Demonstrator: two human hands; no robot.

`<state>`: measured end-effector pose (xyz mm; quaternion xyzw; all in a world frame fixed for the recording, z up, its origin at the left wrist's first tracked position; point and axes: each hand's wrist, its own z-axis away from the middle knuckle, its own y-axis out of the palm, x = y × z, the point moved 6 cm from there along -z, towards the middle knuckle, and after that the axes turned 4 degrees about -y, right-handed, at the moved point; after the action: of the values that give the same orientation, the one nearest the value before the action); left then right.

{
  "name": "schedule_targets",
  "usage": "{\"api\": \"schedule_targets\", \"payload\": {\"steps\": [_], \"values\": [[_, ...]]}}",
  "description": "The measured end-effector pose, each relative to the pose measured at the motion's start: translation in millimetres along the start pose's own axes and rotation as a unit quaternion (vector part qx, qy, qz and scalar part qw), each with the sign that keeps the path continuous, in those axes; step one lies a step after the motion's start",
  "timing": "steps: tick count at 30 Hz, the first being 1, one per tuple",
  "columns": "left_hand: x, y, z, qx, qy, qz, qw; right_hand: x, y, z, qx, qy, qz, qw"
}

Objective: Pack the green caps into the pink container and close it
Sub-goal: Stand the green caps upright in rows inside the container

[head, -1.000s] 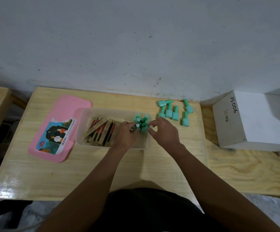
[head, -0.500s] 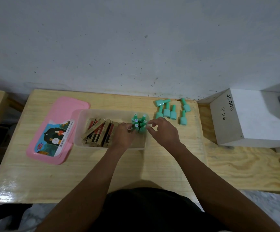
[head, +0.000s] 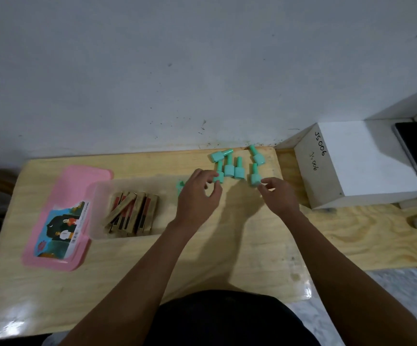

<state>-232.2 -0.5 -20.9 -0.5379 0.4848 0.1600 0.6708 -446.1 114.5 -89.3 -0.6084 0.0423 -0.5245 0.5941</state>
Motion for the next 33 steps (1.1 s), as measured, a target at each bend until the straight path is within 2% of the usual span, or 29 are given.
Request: {"api": "schedule_targets", "payload": {"steps": [3, 5, 8, 13, 18, 26, 33], "values": [[-8.6, 44.6, -20.8, 0.104, -0.061, 0.0, 0.993, -10.4, 3.5, -15.4, 0.027, 0.029, -0.01, 0.999], [-4.9, 72.7, -35.5, 0.165, -0.095, -0.041, 0.981, -10.7, 9.3, -26.3, 0.041, 0.035, -0.017, 0.998], [7.9, 100.2, -55.1, 0.195, -0.102, -0.136, 0.966, -9.1, 19.5, -40.9, 0.062, 0.03, 0.008, 0.998], [16.4, 123.3, -84.9, 0.174, -0.068, -0.316, 0.93, -10.6, 26.2, -56.6, 0.066, 0.009, 0.07, 0.995], [18.9, 143.3, -97.8, 0.156, -0.077, -0.385, 0.906, -13.6, 22.7, -60.2, 0.064, -0.004, 0.073, 0.995], [19.2, 156.4, -104.1, 0.095, -0.088, -0.409, 0.903, -23.3, 15.0, -56.7, 0.047, 0.024, 0.012, 0.999], [18.7, 155.3, -106.0, 0.093, -0.106, -0.409, 0.901, -30.9, 7.5, -52.2, 0.068, 0.076, -0.045, 0.994]]}}
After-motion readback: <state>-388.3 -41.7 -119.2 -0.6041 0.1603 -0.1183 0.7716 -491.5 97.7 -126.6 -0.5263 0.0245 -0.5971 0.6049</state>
